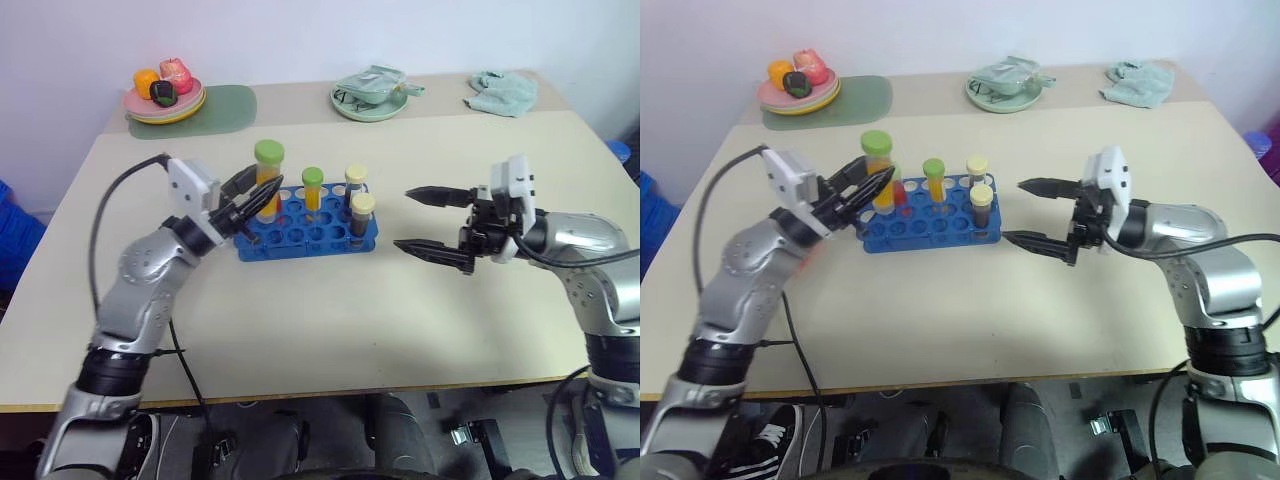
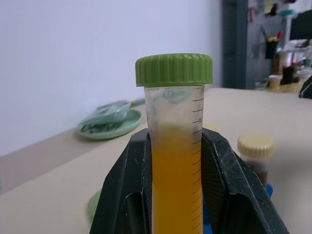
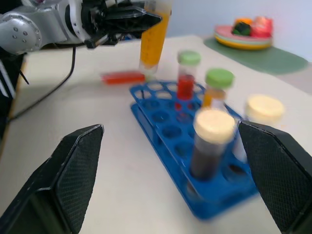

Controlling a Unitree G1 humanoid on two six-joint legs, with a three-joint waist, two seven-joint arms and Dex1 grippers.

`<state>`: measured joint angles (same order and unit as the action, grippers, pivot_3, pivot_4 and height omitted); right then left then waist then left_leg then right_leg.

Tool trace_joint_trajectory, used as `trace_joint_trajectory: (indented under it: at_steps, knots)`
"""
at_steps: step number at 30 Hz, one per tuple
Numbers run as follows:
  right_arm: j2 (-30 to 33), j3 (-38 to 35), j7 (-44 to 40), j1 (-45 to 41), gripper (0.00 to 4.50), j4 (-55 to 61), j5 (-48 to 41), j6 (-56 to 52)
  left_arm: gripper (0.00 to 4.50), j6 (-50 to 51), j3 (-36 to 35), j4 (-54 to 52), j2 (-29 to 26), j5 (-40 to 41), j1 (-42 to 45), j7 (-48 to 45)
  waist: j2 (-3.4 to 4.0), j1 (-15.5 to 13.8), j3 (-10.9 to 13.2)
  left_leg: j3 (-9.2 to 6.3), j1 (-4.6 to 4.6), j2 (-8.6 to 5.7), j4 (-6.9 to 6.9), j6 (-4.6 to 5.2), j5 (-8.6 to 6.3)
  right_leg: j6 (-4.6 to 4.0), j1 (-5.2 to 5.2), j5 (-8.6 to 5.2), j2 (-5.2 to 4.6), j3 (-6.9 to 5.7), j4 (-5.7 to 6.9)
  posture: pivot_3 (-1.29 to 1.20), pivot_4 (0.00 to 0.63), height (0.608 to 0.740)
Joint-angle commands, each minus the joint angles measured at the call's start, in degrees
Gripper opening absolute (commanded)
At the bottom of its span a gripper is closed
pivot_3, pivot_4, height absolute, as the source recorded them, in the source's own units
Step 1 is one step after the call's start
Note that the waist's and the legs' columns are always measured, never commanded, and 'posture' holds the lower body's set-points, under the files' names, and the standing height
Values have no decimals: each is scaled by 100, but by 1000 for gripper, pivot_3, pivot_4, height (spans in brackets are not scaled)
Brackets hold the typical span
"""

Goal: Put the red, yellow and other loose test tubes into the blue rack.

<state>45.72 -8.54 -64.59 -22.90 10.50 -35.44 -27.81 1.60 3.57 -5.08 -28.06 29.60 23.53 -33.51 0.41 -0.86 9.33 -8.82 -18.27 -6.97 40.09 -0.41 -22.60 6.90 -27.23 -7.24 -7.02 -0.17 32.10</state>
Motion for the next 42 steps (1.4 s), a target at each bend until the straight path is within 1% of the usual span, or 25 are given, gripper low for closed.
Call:
trace_joint_trajectory:
  at_steps: [1,2,5,10,20,29,36,42]
  knots:
    - [150,-341,12,101,4500,386,-268,-106,755,-306,120,54,224,-327,130,-343,0,25,0,2,0,1,0,0,0,0,-2,0,1,0,0,0,150,740]
    - [166,-403,88,142,4500,450,-293,-152,755,-580,237,132,267,-635,150,-433,0,23,0,8,1,6,-1,0,0,0,-4,0,3,1,0,0,150,740]
    - [175,-547,320,299,4500,647,-338,-286,755,-699,290,227,457,-962,188,-417,-1,2,0,13,3,10,0,0,0,-2,-2,2,4,2,0,0,150,740]
    - [212,-711,502,454,4500,844,-448,-469,755,-753,285,319,718,-1117,218,-426,-1,-10,-1,13,2,10,2,2,-1,-1,1,4,3,2,-1,0,150,740]
    - [276,-764,663,400,4500,796,-438,-514,755,-1486,416,1443,1267,-1640,449,-604,-1,-9,-1,15,3,10,3,2,-1,1,2,6,4,2,-4,0,150,740]
    - [258,-772,795,434,4500,849,-441,-504,755,-1724,405,1867,1500,-1682,472,-794,-1,-6,-1,15,3,10,3,2,-1,1,2,6,4,2,-4,0,150,740]
    - [291,-810,866,480,4500,887,-432,-502,755,-1623,319,2079,1665,-1628,599,-765,-2,-16,-2,15,3,10,3,3,-1,2,3,6,4,2,-4,0,150,740]
    - [341,-864,865,499,4500,845,-389,-445,755,-1420,199,2044,1729,-1455,482,-813,-2,-87,-2,16,5,9,5,3,-1,3,5,7,4,2,-4,0,150,740]
